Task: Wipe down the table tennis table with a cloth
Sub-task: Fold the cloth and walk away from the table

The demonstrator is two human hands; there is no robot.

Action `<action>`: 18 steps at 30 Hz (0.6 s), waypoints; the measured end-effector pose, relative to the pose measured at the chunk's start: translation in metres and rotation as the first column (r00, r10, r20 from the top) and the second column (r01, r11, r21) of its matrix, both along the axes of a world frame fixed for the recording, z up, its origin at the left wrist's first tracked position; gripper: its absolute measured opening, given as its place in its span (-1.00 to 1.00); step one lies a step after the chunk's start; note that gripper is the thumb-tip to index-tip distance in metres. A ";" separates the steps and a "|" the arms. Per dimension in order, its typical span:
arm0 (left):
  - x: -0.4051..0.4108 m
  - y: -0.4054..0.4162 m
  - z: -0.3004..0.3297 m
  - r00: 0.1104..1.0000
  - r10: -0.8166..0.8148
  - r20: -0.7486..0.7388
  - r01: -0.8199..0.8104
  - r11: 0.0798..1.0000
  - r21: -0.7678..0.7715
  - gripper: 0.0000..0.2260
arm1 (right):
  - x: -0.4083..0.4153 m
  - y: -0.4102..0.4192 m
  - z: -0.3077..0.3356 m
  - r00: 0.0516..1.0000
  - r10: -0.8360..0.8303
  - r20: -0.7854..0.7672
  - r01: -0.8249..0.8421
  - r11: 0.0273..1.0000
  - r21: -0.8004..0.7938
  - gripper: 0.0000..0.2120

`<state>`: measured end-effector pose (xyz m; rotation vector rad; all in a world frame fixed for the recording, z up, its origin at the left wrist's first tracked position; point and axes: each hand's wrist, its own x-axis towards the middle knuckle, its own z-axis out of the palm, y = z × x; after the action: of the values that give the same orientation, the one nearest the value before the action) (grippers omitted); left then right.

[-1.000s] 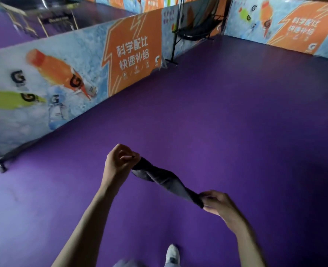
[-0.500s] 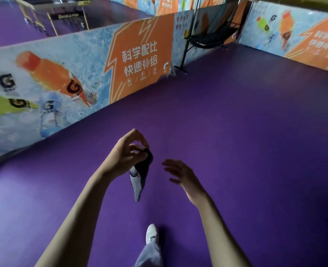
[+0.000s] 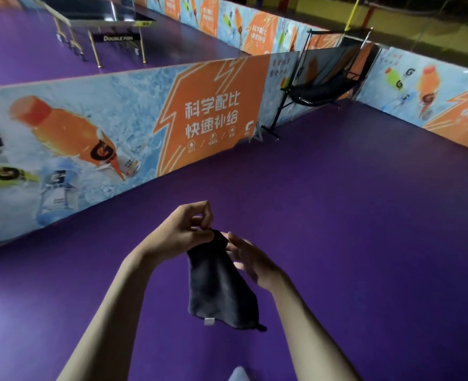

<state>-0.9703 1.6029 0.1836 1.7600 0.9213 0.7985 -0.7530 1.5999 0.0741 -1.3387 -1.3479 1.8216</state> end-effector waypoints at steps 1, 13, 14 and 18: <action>0.002 0.020 -0.001 1.000 0.010 -0.006 -0.010 1.000 -0.001 -0.76 | 0.004 0.020 -0.004 1.000 0.029 -0.007 -0.029 1.000 -0.003 -0.44; -0.016 0.258 0.001 0.972 0.217 -0.087 -0.218 0.976 -0.001 -0.71 | 0.018 0.286 -0.011 0.990 0.093 -0.104 -0.057 0.948 0.312 -0.61; -0.022 0.276 0.003 0.965 0.245 -0.093 -0.247 0.969 -0.010 -0.69 | 0.016 0.313 -0.007 0.989 0.082 -0.119 -0.035 0.937 0.349 -0.62; -0.051 0.340 0.005 0.923 0.382 0.034 -0.381 0.924 -0.032 -0.66 | -0.006 0.410 0.015 0.989 0.042 -0.141 0.029 0.885 0.466 -0.74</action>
<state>-1.0214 1.9430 0.1886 1.5552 1.2643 1.0610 -0.7592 2.0096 0.0892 -0.9242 -1.5800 1.4349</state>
